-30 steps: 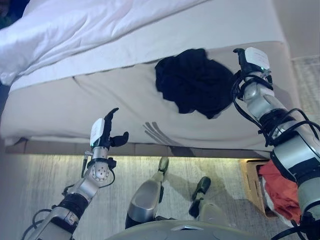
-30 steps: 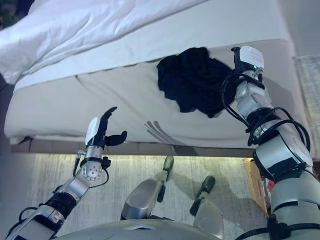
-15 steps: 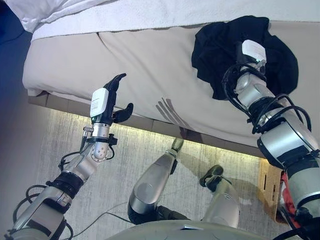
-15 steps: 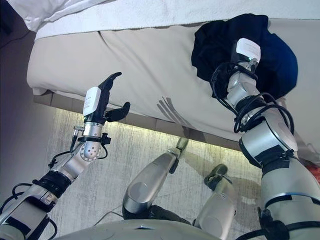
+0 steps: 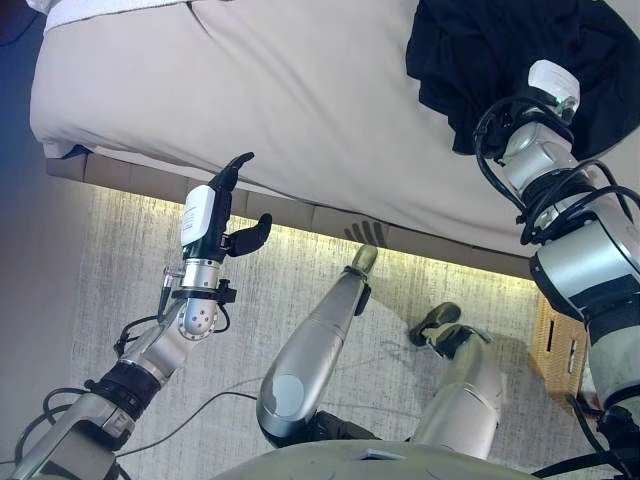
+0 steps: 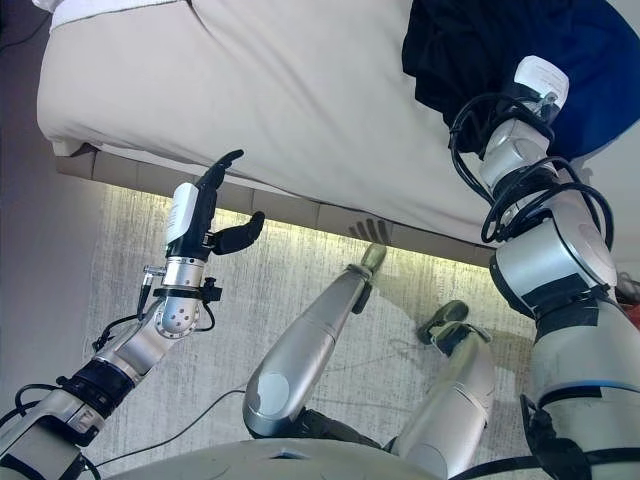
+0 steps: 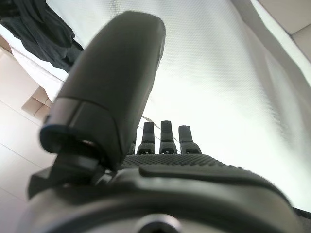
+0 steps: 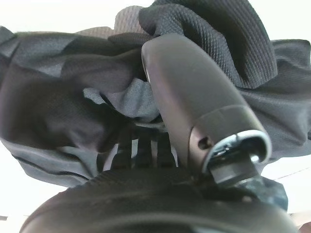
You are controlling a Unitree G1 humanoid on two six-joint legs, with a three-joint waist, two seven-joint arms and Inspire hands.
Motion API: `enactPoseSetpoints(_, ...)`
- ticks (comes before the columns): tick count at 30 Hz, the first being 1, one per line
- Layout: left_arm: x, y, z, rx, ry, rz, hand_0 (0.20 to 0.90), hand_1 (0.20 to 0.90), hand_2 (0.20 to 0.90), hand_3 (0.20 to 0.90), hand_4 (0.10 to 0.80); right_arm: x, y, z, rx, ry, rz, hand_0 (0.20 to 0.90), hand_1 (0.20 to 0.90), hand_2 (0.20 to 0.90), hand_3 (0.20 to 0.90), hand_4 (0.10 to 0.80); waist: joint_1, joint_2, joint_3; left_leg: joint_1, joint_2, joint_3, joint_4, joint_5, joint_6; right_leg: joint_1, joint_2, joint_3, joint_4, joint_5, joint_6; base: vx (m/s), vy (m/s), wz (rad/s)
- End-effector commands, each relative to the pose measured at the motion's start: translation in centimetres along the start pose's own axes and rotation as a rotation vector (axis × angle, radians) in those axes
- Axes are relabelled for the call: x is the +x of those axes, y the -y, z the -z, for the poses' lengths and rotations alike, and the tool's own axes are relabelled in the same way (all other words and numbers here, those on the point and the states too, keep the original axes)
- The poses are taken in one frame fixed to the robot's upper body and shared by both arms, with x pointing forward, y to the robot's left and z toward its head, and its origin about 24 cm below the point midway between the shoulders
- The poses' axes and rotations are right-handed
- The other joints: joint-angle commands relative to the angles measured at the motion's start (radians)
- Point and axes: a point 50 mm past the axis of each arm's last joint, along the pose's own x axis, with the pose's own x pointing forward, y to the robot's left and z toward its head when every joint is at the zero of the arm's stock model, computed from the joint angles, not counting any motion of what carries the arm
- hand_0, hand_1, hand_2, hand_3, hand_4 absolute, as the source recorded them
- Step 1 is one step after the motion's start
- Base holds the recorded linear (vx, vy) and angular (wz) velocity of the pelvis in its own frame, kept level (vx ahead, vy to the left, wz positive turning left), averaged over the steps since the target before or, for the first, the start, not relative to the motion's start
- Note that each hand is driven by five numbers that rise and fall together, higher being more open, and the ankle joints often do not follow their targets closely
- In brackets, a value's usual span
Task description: Pick up the clothes from the bed and place them into the basket
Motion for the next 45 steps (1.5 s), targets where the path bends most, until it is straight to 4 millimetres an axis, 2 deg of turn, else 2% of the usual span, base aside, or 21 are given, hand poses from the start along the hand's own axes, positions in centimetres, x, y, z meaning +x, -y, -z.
enactPoseSetpoints(1,1.7,-2.9,-2.4,-0.069,0.152,-0.164,0.9,0.9,0.9,0.9,0.8,0.7,6.1,-0.6,0.0,0.024,0.2,0.3,0.3,0.3,0.2,0.1,0.012,0.03,-0.011,0.063,-0.003,0.005,0.023,-0.126,0.056,0.042,0.068,0.006,0.075,-0.022,-0.038,-0.016,-0.042,0.0)
enactPoseSetpoints(14,1.6,-3.1,-1.3,-0.045,0.09,-0.15,0.9,0.9,0.9,0.9,0.8,0.7,6.7,-0.3,0.057,0.049,0.267,0.3,0.3,0.3,0.2,0.1,-0.018,-0.003,-0.011,0.252,0.044,0.024,-0.089,-0.112,0.048,0.222,0.069,-0.001,-0.049,0.015,-0.03,-0.016,-0.029,-0.07)
enactPoseSetpoints(21,1.9,-3.0,-0.6,-0.019,0.051,-0.135,0.9,0.9,0.9,0.9,0.8,0.7,7.4,0.4,0.135,0.069,0.337,0.3,0.3,0.3,0.2,0.1,-0.037,-0.032,-0.014,0.408,0.075,0.029,-0.226,-0.068,0.031,0.371,0.08,0.001,-0.196,0.052,-0.019,-0.001,-0.034,-0.12)
enactPoseSetpoints(28,1.2,-2.7,0.5,0.016,-0.011,-0.099,0.9,0.9,0.9,0.9,0.8,0.4,7.4,0.2,0.172,0.121,0.356,0.3,0.3,0.3,0.2,0.1,-0.062,-0.075,-0.082,0.519,0.106,0.053,-0.367,-0.025,0.006,0.476,0.117,0.0,-0.364,0.095,0.001,0.027,-0.021,-0.09)
enactPoseSetpoints(29,1.2,-2.6,0.7,0.023,-0.023,-0.091,0.9,0.9,0.9,0.9,0.8,0.4,7.4,0.3,0.174,0.126,0.355,0.3,0.3,0.3,0.2,0.1,-0.068,-0.08,-0.095,0.526,0.113,0.063,-0.393,0.001,0.006,0.49,0.121,-0.009,-0.406,0.125,-0.004,0.007,-0.005,-0.18)
enactPoseSetpoints(30,0.9,-2.5,1.2,0.038,-0.054,-0.071,0.9,0.9,0.9,0.9,0.8,0.3,7.5,0.4,0.192,0.144,0.363,0.3,0.3,0.3,0.2,0.1,-0.084,-0.095,-0.128,0.572,0.129,0.077,-0.452,0.015,-0.004,0.539,0.135,-0.006,-0.486,0.151,0.004,0.052,-0.012,-0.22)
enactPoseSetpoints(35,-0.1,-1.9,2.7,0.08,-0.152,-0.005,0.9,0.9,0.9,0.9,0.8,-0.2,8.0,1.0,0.274,0.195,0.391,0.3,0.3,0.3,0.2,0.1,-0.145,-0.141,-0.235,0.695,0.166,0.124,-0.592,0.047,-0.029,0.648,0.175,0.029,-0.654,0.209,0.03,0.111,-0.014,-0.21)
enactPoseSetpoints(41,-0.9,-1.7,4.0,0.101,-0.22,0.024,0.9,0.9,0.9,0.9,0.8,-1.0,9.4,1.9,0.362,0.226,0.444,0.3,0.3,0.3,0.2,0.1,-0.213,-0.165,-0.317,0.775,0.198,0.188,-0.693,0.07,-0.048,0.695,0.201,0.071,-0.763,0.26,0.053,0.065,0.01,-0.26)
enactPoseSetpoints(45,-1.2,-1.1,4.6,0.106,-0.25,0.048,0.9,0.9,0.9,0.9,0.8,-1.3,10.6,3.6,0.4,0.214,0.474,0.3,0.3,0.3,0.2,0.1,-0.273,-0.178,-0.366,0.821,0.218,0.235,-0.745,0.08,-0.064,0.717,0.221,0.109,-0.822,0.285,0.06,0.023,-0.004,-0.44)
